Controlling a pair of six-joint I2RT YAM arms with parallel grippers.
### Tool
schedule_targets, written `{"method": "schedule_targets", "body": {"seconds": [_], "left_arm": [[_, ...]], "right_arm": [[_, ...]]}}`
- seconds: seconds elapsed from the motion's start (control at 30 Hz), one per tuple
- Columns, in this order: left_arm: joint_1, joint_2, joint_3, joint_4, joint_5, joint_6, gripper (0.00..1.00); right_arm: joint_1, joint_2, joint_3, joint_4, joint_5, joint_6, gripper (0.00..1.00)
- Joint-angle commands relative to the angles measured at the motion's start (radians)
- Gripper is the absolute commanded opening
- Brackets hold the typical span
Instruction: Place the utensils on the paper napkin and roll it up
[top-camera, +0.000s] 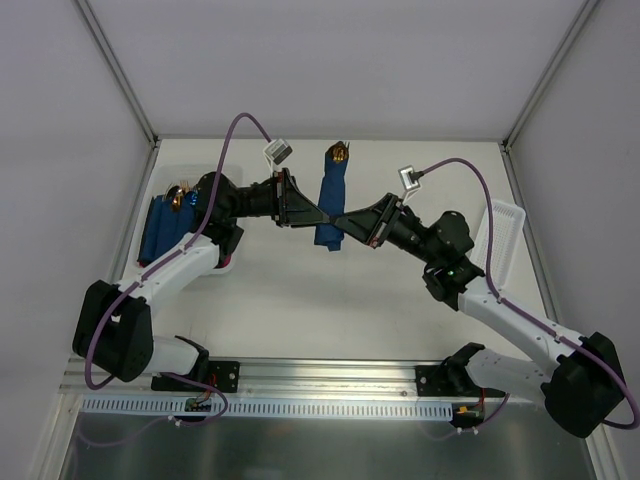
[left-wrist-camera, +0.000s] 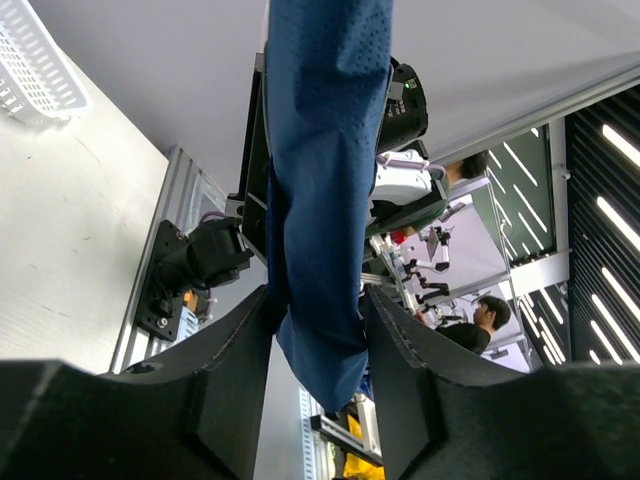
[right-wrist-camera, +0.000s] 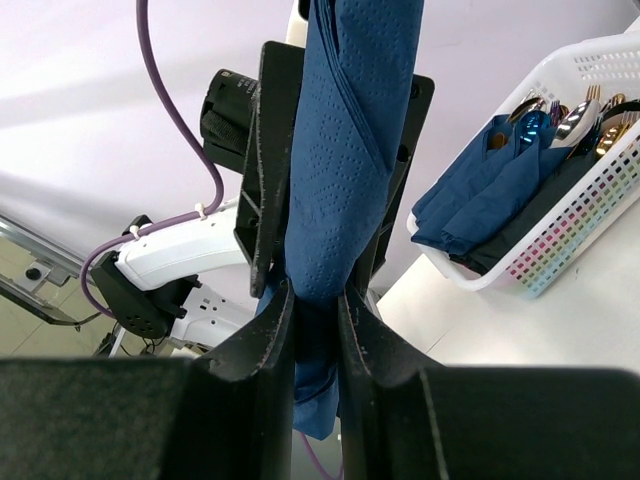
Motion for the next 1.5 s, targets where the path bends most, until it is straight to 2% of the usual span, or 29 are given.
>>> {"method": "schedule_targets", "body": {"seconds": [0.0,0.13,0.17,0.37,0.4,0.53,0.57,0.63,0.67,0.7,0.8,0.87,1.0,1.03,1.13,1.23,1.27,1.33,1.37,1.4,1.47], "left_arm": [[0.007,-0.003,0.037,0.120,-0.020,-0.031,0.39],[0.007,-0.001,0.037,0.120,-0.025,-0.034,0.27],[0.007,0.000,0.037,0.120,-0.025,-0.038,0.21],[0.010,0.010,0.031,0.163,-0.036,-0.073,0.07],[0.008,0.010,0.031,0.170,-0.036,-0.076,0.00],[0.011,0.008,0.030,0.185,-0.039,-0.084,0.00],[0.011,0.005,0.028,0.182,-0.036,-0.077,0.00],[0.011,-0.001,0.026,0.167,-0.028,-0.061,0.00],[0.011,-0.006,0.028,0.124,-0.022,-0.024,0.00],[0.013,-0.010,0.034,0.087,-0.005,0.002,0.00],[0.014,-0.055,0.040,-0.093,0.007,0.142,0.00],[0.014,-0.073,0.033,-0.157,0.012,0.226,0.00],[0.033,-0.107,0.054,-0.351,0.019,0.367,0.00],[0.039,-0.115,0.066,-0.467,0.024,0.407,0.00],[0.083,-0.142,0.083,-0.644,0.038,0.534,0.00],[0.157,-0.168,0.088,-0.783,0.070,0.666,0.00],[0.181,-0.176,0.092,-0.883,0.087,0.738,0.00],[0.270,-0.191,0.098,-0.988,0.111,0.810,0.00],[0.301,-0.188,0.126,-1.054,0.125,0.914,0.00],[0.367,-0.185,0.146,-1.203,0.139,0.967,0.00],[0.428,-0.167,0.201,-1.348,0.147,1.127,0.00]], "right_arm": [[0.000,-0.026,-0.009,0.038,-0.004,-0.026,0.00],[0.002,-0.026,-0.003,0.025,-0.006,-0.035,0.00],[0.006,-0.026,-0.002,0.019,-0.007,-0.040,0.00],[0.014,-0.031,-0.012,0.015,-0.003,-0.052,0.00],[0.014,-0.032,-0.014,0.013,-0.006,-0.052,0.00],[0.014,-0.034,-0.006,-0.007,-0.009,-0.060,0.01],[0.013,-0.034,-0.005,-0.022,-0.007,-0.064,0.04],[0.012,-0.042,0.000,-0.034,0.003,-0.067,0.21],[0.012,-0.043,0.002,-0.050,0.013,-0.069,0.27],[0.012,-0.048,0.006,-0.056,0.016,-0.075,0.39],[0.012,-0.055,0.020,-0.094,0.020,-0.095,0.52],[0.012,-0.060,0.032,-0.120,0.025,-0.103,0.57],[0.013,-0.068,0.048,-0.162,0.031,-0.124,0.65],[0.012,-0.069,0.048,-0.171,0.031,-0.130,0.66],[0.008,-0.095,0.046,-0.209,0.045,-0.147,0.73],[-0.003,-0.134,0.049,-0.275,0.054,-0.182,0.79],[-0.007,-0.144,0.051,-0.319,0.060,-0.204,0.83],[-0.012,-0.170,0.066,-0.379,0.066,-0.239,0.86],[-0.011,-0.178,0.071,-0.436,0.068,-0.254,0.87],[-0.011,-0.183,0.074,-0.459,0.075,-0.282,0.89],[-0.012,-0.197,0.075,-0.502,0.080,-0.293,0.92]]}}
